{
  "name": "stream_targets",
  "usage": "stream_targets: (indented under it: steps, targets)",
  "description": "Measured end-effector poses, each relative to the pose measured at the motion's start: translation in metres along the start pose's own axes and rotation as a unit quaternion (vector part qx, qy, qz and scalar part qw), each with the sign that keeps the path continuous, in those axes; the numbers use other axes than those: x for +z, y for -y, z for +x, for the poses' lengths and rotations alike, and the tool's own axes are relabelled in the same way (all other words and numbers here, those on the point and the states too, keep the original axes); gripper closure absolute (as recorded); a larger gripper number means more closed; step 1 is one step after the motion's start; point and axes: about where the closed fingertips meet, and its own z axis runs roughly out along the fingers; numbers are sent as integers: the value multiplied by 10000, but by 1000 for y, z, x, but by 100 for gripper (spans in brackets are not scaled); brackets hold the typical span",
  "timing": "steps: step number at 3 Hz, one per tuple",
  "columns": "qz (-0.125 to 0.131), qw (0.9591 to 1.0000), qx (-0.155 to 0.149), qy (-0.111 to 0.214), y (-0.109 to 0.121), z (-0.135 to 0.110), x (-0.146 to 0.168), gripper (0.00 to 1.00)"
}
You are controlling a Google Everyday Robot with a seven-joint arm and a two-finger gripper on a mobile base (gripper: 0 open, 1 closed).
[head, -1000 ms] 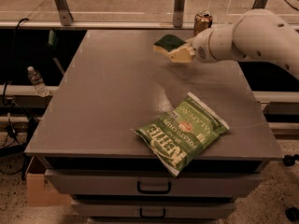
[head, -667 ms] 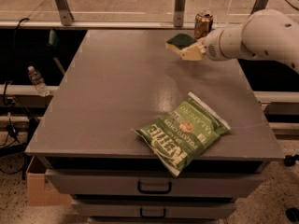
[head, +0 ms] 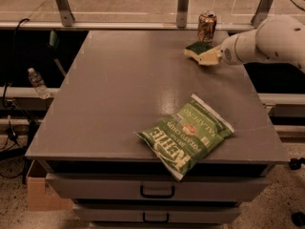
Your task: Move sponge near orange can
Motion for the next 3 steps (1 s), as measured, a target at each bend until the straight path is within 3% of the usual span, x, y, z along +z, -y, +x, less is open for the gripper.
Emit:
stream_targets:
  steps: [2, 3]
  targets:
    - [86, 9996, 163, -228, 21, 23, 3, 30]
    - [75, 9997, 131, -214, 24, 21, 5, 8]
